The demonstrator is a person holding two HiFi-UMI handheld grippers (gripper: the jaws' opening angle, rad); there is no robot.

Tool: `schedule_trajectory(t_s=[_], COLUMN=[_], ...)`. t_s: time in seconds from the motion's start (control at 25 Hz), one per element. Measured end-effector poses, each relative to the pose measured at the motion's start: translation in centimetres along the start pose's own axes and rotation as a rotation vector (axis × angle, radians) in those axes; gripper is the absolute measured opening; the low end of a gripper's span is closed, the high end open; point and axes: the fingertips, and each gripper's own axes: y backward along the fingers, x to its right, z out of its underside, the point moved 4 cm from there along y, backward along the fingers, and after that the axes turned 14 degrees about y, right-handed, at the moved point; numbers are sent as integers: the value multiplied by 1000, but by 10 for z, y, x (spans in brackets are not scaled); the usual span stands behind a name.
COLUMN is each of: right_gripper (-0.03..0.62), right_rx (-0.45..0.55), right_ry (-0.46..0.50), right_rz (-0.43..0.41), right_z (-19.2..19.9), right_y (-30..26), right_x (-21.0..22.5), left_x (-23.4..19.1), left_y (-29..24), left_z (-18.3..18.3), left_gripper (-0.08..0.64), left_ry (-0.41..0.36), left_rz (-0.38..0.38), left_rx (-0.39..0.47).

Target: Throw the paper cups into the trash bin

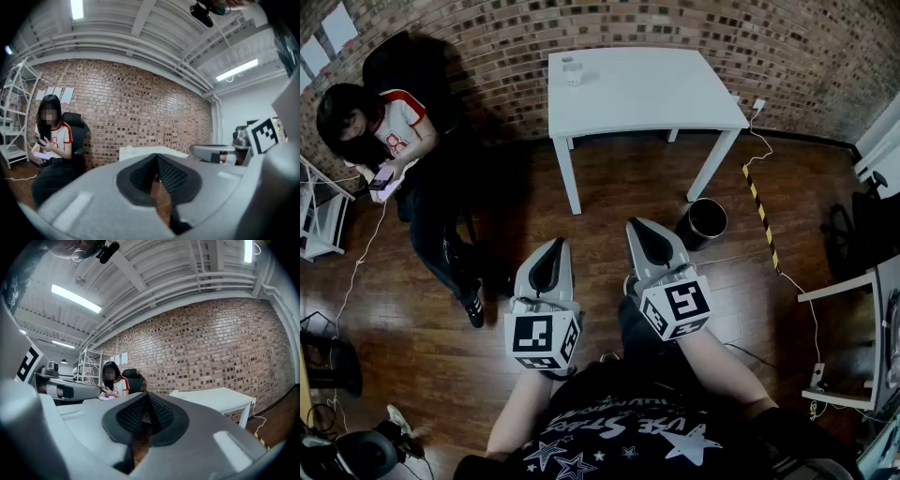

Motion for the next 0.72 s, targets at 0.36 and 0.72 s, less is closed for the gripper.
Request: schedule_trajectory(t_s=[0.36,0.72], right_gripper=[8,6], right_rx=[43,45], right_ry=[-39,-52], right_rz=[43,17], right_z=[15,41], right_y=[-80,-179], right_x=[78,179], left_x=[-19,-25], left_y=[-96,-239], left_z=[-18,-41], left_gripper=[5,5], left_ry=[-8,-74], left_rz=[-27,-43], left_rx=[25,12])
